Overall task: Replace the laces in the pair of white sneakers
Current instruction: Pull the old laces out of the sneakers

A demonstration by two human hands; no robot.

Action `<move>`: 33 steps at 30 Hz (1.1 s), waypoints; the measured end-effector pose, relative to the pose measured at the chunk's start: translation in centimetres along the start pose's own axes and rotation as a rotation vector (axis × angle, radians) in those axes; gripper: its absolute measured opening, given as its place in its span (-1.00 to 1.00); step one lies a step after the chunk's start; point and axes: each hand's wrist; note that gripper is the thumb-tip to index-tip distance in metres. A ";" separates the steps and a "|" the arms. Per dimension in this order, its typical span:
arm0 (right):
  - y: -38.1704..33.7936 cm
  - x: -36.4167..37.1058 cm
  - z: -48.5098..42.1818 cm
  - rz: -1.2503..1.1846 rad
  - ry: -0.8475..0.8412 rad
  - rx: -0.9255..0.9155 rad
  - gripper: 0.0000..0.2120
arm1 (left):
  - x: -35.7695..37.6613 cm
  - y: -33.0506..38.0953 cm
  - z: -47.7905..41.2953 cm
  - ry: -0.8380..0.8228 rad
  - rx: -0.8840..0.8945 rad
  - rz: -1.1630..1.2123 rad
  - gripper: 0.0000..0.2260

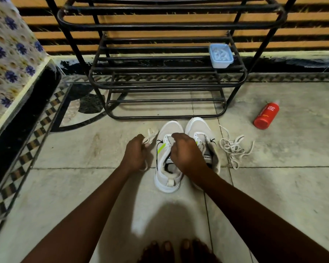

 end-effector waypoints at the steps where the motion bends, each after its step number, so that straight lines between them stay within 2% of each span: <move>1: 0.1 -0.1 -0.3 -0.069 0.033 -0.019 -0.63 | -0.6 0.8 0.2 0.040 0.024 0.126 -0.93; 3: 0.2 -0.5 -1.0 -0.205 0.048 -0.039 -0.48 | -1.9 2.9 0.7 0.026 0.101 0.320 -0.87; 6: -0.2 -1.3 -1.9 -0.461 -0.087 -0.028 -0.34 | -3.7 6.6 1.2 -0.037 0.271 0.444 -0.88; 8: -0.2 -1.7 -2.4 -0.591 -0.115 -0.043 -0.43 | -4.4 8.6 1.1 -0.050 0.353 0.485 -0.91; 11: 0.0 -2.5 -2.4 -0.676 -0.059 -0.014 -0.80 | -4.6 11.2 0.6 -0.020 0.396 0.530 -0.89; 13: 0.8 -3.0 -2.0 -0.706 -0.026 0.035 -0.86 | -4.3 12.6 0.1 0.004 0.383 0.554 -0.82; 17: 2.9 -4.4 -1.0 -0.755 0.081 0.110 -0.80 | -2.6 16.2 -0.9 -0.032 0.230 0.739 -0.80; 20: 4.6 -6.0 -0.4 -0.808 0.123 0.157 -0.80 | -0.4 19.6 -1.6 -0.099 -0.123 1.100 -0.79; 23: 7.2 -7.9 0.4 -0.876 0.197 0.211 -0.81 | 2.1 22.6 -2.7 -0.177 -0.362 1.293 -0.80; 25: 9.2 -9.1 1.0 -0.892 0.247 0.282 -0.78 | 3.9 24.5 -3.3 -0.220 -0.420 1.294 -0.79; 28: 11.9 -10.0 1.8 -0.900 0.277 0.399 -0.75 | 7.0 26.4 -4.2 -0.253 -0.437 1.157 -0.83; 33: 16.7 -10.1 2.7 -0.740 0.389 0.645 -0.80 | 11.5 27.3 -5.6 -0.426 -0.490 0.911 -0.82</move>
Point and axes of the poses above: each hand's wrist, its own z-axis away from the middle knuckle, its own x-axis out of the palm, y = z × x, and after that the axes turned 3 degrees about x, right-handed
